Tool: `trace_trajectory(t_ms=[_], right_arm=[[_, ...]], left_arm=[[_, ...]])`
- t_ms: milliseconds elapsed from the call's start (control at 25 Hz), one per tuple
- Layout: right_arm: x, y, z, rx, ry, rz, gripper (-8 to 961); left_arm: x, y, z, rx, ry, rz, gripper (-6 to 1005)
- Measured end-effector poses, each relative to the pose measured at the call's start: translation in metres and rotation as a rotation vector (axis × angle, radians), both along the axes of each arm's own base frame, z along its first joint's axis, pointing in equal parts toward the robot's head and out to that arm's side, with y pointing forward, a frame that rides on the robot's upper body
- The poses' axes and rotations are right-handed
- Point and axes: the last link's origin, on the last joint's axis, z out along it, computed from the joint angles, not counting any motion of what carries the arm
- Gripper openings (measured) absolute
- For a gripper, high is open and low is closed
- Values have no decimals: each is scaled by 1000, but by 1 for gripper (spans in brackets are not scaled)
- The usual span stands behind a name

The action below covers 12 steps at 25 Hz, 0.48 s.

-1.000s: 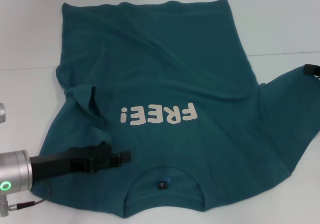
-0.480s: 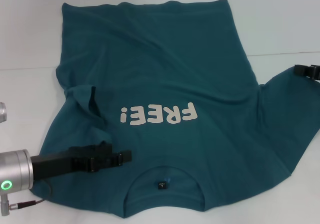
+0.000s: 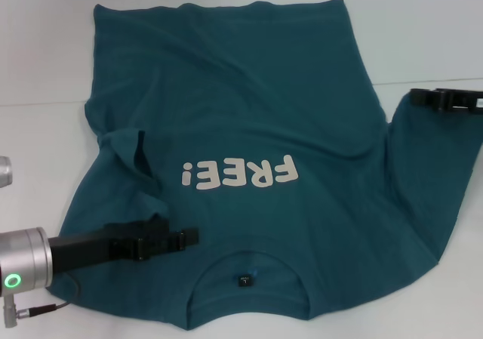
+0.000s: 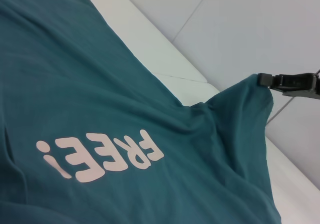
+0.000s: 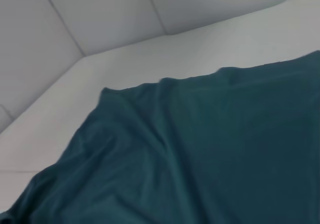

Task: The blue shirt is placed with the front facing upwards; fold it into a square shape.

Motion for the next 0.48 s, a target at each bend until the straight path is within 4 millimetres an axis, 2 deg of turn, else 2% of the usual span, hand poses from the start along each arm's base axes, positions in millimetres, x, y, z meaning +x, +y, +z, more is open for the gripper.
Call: trace_trajectory(t_ms=[480], right_arm=[[-27,6,-37,-65,7,56,7]], left_arm=[[-2,2,0,12,10,12,877]])
